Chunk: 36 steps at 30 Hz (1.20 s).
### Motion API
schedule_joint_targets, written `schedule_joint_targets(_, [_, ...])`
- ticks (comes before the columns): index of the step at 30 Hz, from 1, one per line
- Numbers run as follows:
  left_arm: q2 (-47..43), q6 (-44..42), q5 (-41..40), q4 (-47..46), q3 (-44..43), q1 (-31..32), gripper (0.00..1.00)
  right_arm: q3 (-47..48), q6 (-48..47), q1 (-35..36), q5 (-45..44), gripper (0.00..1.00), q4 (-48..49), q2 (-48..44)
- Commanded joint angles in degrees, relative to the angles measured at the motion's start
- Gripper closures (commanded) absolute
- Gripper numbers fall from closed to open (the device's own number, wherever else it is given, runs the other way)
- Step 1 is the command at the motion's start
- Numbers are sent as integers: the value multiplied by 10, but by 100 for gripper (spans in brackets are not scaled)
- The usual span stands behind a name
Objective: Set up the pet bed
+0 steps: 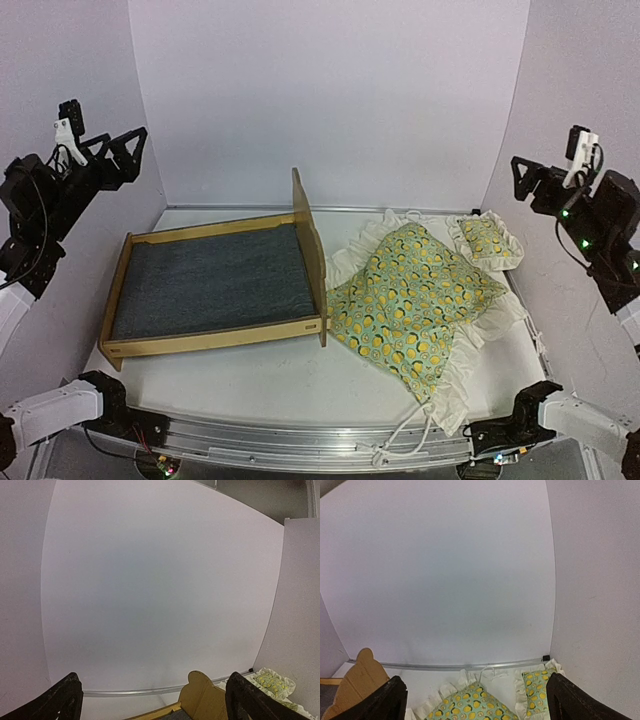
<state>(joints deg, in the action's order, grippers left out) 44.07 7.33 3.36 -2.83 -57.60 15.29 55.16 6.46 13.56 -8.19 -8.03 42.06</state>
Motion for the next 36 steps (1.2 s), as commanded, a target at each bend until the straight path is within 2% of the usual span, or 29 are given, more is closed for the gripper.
schedule_joint_targets(1, [7, 38, -48, 22, -6, -9, 1, 33, 18, 0, -10, 2, -30, 68])
schedule_joint_targets(6, [40, 74, -62, 55, -19, -18, 1, 73, 11, 0, 23, 2, -79, 190])
schedule_joint_targets(10, [88, 104, -44, 80, -31, -26, 1, 140, -12, 10, 60, 2, -140, 328])
schedule_joint_targets(17, [204, 153, 35, 123, -56, -34, 1, 308, -27, 26, 43, 2, -237, 610])
schedule_joint_targets(22, [271, 185, 112, 145, -65, -29, 1, 422, -40, 8, 86, 2, -269, 768])
schedule_joint_targets(25, [303, 200, 150, 147, -66, -3, 1, 493, -60, -8, 121, 2, -286, 854])
schedule_joint_targets(28, [335, 213, 195, 142, -72, 33, 2, 545, -77, -30, 149, 2, -296, 915])
schedule_joint_targets(32, [355, 246, 254, 84, -57, 73, 5, 569, -129, -46, 162, 4, -302, 955])
schedule_joint_targets(36, [368, 288, 319, -2, -43, 96, 5, 570, -149, -53, 107, 3, -301, 957])
